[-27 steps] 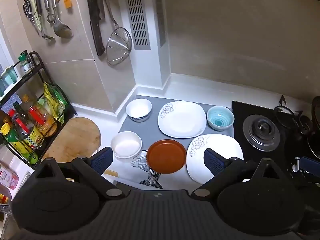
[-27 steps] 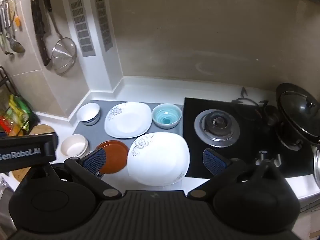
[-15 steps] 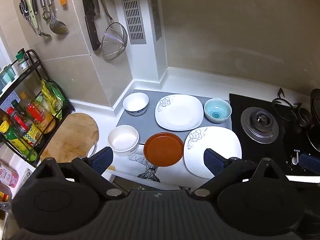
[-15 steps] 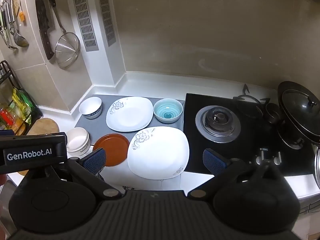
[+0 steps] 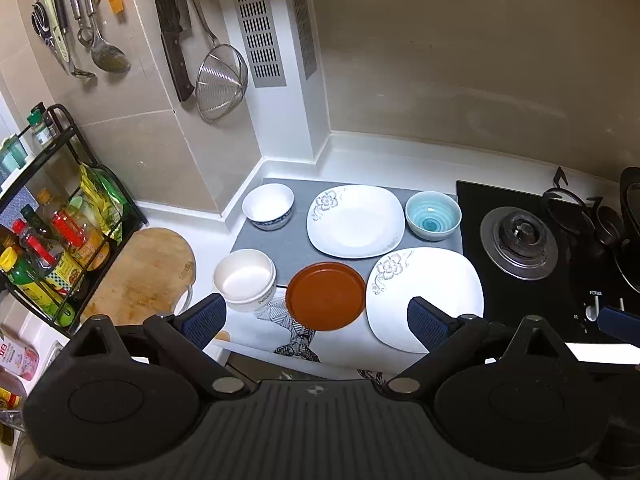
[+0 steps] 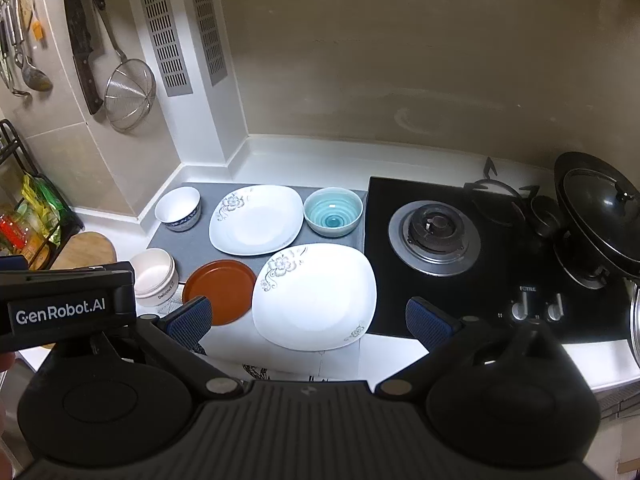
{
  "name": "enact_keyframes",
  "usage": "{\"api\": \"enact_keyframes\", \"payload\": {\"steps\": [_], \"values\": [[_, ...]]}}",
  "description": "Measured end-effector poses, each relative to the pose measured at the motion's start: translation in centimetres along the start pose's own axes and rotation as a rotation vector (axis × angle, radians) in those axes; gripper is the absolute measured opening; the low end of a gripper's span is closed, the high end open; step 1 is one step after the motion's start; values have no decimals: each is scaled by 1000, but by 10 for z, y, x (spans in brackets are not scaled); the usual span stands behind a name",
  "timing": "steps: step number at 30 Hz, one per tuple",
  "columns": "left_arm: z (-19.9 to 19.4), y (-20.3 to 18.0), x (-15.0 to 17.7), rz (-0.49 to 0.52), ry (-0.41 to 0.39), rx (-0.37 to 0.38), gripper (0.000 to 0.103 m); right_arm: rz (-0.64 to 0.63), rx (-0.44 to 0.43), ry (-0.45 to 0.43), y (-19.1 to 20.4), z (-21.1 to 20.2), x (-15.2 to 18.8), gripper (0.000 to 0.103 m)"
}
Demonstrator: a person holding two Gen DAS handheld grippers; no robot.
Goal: Organize plates and bowls
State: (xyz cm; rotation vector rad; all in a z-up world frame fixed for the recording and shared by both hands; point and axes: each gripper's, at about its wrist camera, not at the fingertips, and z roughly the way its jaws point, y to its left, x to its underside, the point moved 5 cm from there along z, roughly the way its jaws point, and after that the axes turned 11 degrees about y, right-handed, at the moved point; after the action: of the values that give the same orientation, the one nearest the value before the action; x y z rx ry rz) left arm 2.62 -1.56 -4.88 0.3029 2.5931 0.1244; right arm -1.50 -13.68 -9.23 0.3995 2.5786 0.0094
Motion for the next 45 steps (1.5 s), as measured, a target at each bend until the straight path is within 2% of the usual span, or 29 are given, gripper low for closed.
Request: {"api": "enact_keyframes", "payload": {"steps": [7,45], "values": [[4,-2,4,-1,0,-33,98,-6,-5,11,2,3,3,103],[7,4,14,8,11,-44,98,0,-30,29,13,7,13,103]]}}
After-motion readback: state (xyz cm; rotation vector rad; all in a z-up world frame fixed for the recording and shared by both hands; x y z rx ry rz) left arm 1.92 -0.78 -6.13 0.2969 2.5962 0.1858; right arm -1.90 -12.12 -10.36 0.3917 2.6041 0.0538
